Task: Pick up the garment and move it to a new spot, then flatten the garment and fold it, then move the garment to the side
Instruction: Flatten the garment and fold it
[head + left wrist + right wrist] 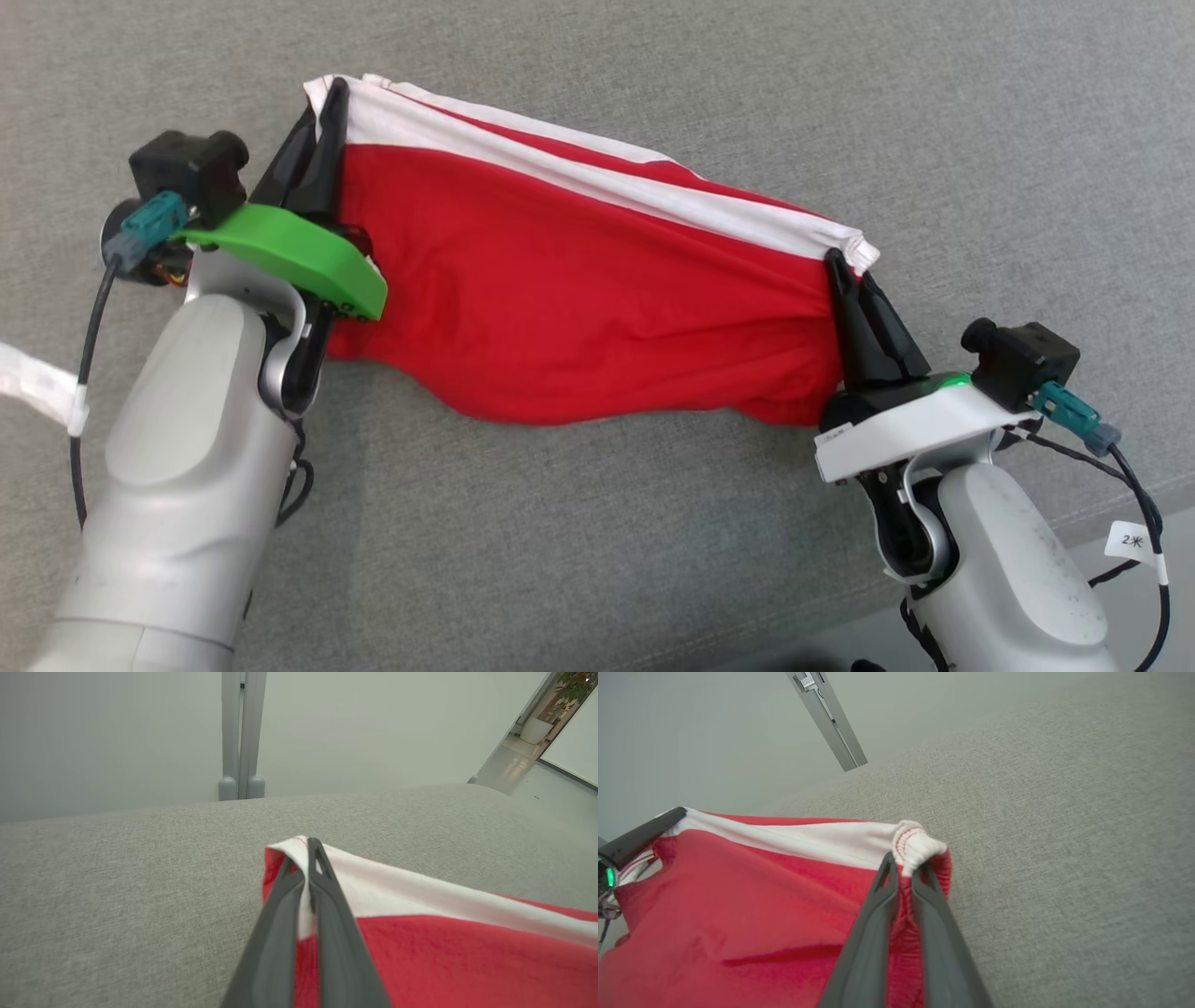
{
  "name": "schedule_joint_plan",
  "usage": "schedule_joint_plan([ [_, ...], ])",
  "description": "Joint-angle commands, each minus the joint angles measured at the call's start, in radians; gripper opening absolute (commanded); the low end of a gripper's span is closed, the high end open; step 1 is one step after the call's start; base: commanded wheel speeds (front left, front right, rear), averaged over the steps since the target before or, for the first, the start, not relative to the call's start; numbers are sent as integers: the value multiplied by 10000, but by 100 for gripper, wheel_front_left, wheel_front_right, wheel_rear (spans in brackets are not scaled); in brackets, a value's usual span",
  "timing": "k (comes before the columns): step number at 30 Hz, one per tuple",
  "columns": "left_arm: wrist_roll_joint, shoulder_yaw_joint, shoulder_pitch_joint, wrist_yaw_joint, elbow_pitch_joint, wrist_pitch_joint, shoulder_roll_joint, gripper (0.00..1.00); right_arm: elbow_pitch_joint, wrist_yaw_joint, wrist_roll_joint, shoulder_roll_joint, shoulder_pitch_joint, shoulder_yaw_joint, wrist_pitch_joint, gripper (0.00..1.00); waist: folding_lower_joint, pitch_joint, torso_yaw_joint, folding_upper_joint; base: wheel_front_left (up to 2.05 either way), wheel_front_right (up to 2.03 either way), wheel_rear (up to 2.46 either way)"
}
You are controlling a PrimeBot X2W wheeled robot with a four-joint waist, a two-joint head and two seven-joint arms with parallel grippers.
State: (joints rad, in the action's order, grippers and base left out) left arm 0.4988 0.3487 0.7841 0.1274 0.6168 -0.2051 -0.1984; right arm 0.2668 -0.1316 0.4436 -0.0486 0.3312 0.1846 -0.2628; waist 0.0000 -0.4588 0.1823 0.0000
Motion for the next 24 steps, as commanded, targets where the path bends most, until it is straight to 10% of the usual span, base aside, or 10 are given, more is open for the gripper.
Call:
schedule_joint_plan([
  [1,-83,37,316,11,241,-115,-47,0,62,18,123,-35,120,15,-29,0,0,-127,106,0,0,0,0],
  [6,-148,305,907,23,1152,-315,60,0,142,18,253,-35,265,24,-29,7,0,-195,145,0,0,0,0],
  [7,-168,368,1008,24,1306,-359,86,14,162,18,272,-35,275,23,-29,42,0,-194,145,0,0,0,0],
  [8,-191,437,1065,27,1419,-390,103,29,192,18,293,-35,283,23,-29,55,0,-187,143,0,0,0,0],
  [9,-222,555,1129,27,1552,-422,152,71,197,16,304,-35,312,6,-29,100,0,-175,141,0,0,0,0],
  [10,-257,663,1175,28,1609,-440,189,100,184,16,306,-36,338,-21,-29,100,0,-162,140,0,0,0,0],
  [24,389,1147,338,33,1535,-607,266,100,-18,17,-491,-31,-408,-777,-29,100,0,903,-249,0,0,0,0],
])
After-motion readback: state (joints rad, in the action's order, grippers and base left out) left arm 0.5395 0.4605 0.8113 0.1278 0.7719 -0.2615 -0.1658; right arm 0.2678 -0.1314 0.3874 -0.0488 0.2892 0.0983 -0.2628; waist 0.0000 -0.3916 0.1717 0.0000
